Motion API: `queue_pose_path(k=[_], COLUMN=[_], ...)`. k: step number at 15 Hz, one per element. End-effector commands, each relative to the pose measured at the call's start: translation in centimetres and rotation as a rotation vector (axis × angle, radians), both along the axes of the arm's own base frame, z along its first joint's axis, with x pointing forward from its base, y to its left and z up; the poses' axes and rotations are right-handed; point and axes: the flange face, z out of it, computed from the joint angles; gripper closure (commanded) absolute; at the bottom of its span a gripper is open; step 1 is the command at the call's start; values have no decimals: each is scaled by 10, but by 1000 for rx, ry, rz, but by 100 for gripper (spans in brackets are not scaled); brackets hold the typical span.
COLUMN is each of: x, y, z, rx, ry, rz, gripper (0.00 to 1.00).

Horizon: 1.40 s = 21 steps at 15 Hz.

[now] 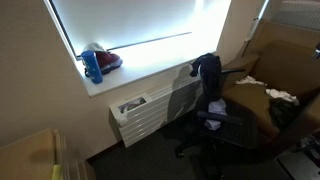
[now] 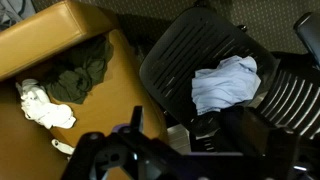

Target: Move the black cloth from the backrest to the seat of the same chair

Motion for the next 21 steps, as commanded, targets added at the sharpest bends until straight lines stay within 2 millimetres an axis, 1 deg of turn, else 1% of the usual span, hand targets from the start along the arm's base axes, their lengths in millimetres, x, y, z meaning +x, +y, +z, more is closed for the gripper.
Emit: queue_pose_path(k=[1,6,7,8,9,10,12,14,15,16,17,18,19,21], x=[0,0,4,14,26,34,36,47,54,75,82,45,56,74], y=[0,0,14,40,59,85,137,183,195,207,214,207,213,213], z=[0,0,4,4,0,-6,-9,-9,-6,-33,-42,-18,-29,-44], rx=[0,0,-39,-99,-143,-180,-251,-306,-339,-361,-244,-321,-291,-266], ry=[1,1,-14,-61,-94,-142,-259,-379,-429,-404,-321,-399,-365,-328], rz=[0,0,-13,-33,-41,-23,25,30,25,18,47,28,33,33], gripper=[0,0,0,0,0,0,0,0,0,0,0,0,0,0])
